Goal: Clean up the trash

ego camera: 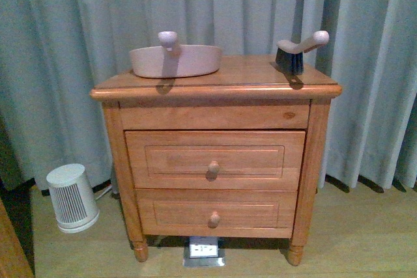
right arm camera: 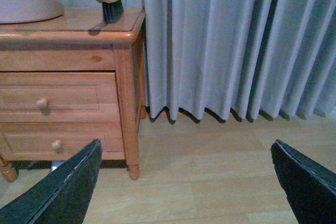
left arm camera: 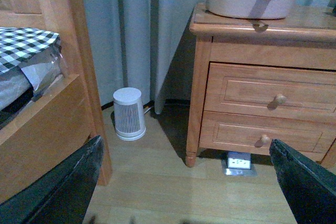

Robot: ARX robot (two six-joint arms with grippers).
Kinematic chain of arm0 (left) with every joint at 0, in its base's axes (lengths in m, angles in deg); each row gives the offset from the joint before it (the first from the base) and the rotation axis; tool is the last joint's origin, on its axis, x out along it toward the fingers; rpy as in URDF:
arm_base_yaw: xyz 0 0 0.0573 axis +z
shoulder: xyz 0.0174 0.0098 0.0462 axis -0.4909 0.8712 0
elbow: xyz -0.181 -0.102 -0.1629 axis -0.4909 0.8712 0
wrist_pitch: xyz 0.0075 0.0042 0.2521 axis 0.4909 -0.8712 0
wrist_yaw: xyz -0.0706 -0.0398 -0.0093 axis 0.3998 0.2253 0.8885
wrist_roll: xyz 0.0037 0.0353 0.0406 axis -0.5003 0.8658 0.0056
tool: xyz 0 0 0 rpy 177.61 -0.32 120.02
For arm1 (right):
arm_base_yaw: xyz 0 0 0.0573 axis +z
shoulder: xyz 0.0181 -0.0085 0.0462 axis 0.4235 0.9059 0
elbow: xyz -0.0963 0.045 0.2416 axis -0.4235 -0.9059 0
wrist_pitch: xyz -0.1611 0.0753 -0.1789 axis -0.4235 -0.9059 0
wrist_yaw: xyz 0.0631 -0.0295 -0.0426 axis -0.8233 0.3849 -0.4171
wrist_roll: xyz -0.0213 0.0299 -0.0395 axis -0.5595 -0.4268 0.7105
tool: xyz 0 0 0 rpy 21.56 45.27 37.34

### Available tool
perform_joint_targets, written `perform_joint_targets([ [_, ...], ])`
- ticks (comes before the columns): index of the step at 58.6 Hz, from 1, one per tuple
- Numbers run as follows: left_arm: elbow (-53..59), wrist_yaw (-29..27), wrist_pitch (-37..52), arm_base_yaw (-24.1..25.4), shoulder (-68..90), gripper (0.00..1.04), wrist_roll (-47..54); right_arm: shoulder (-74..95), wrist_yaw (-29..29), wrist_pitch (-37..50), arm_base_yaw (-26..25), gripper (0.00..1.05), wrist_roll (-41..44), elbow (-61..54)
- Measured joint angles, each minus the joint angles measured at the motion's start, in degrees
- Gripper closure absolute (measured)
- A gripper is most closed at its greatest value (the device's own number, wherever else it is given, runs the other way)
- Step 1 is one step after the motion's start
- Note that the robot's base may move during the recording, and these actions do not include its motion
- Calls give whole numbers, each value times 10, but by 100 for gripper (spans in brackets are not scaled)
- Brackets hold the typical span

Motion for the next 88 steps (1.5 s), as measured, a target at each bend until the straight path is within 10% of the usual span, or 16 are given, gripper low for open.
perform_joint_targets([
  [88, 0, 3, -2, 0, 2, 8, -8, 0, 0, 0, 0, 7, 0, 0],
])
